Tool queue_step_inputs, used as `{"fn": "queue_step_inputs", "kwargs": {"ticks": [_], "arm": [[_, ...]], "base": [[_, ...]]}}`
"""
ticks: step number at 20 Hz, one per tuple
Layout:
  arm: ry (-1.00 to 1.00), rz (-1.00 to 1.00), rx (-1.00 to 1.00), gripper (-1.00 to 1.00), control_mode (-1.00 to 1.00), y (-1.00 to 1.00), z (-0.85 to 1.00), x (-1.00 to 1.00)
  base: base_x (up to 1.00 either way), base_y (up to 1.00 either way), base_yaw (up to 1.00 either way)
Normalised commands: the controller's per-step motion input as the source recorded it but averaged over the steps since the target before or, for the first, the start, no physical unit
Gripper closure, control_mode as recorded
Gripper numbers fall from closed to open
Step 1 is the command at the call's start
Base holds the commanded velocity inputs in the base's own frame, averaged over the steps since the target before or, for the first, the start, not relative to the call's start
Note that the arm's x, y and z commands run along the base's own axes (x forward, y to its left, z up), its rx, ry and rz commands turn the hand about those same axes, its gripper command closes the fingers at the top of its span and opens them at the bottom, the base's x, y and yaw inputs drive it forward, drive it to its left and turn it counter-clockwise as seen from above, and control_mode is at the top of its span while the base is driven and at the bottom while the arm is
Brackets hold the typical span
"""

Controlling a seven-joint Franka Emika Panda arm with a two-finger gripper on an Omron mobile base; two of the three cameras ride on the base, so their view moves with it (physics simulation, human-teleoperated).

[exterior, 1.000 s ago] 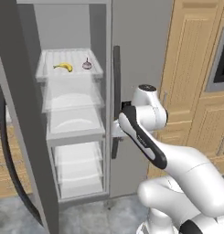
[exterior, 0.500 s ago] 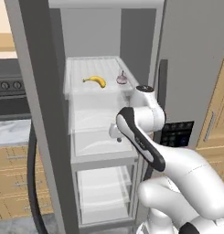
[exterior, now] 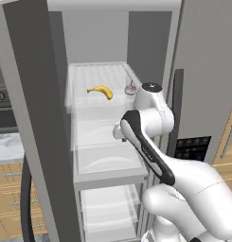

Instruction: Open the fridge, remove the banana, garlic, and shrimp, and place them on any counter.

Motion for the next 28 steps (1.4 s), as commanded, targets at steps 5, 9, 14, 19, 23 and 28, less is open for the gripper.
{"fn": "queue_step_inputs", "kwargs": {"ticks": [5,9,14,19,23,28], "arm": [[-0.54,0.03,-0.09,-1.00,-1.00,0.04,0.83,-0.50],[-0.27,0.00,0.00,-1.00,-1.00,0.03,0.82,0.09],[-0.07,0.00,0.00,-1.00,-1.00,0.28,0.95,0.46],[0.01,0.00,0.00,-1.00,-1.00,0.49,0.57,0.87],[0.01,0.00,0.00,-1.00,-1.00,0.21,0.06,1.00],[0.06,0.00,0.00,-1.00,-1.00,0.02,-0.21,1.00]], "base": [[0.00,0.00,0.00],[0.00,0.00,0.00],[0.00,0.00,0.00],[0.00,0.00,0.00],[0.00,0.00,0.00],[0.00,0.00,0.00]]}}
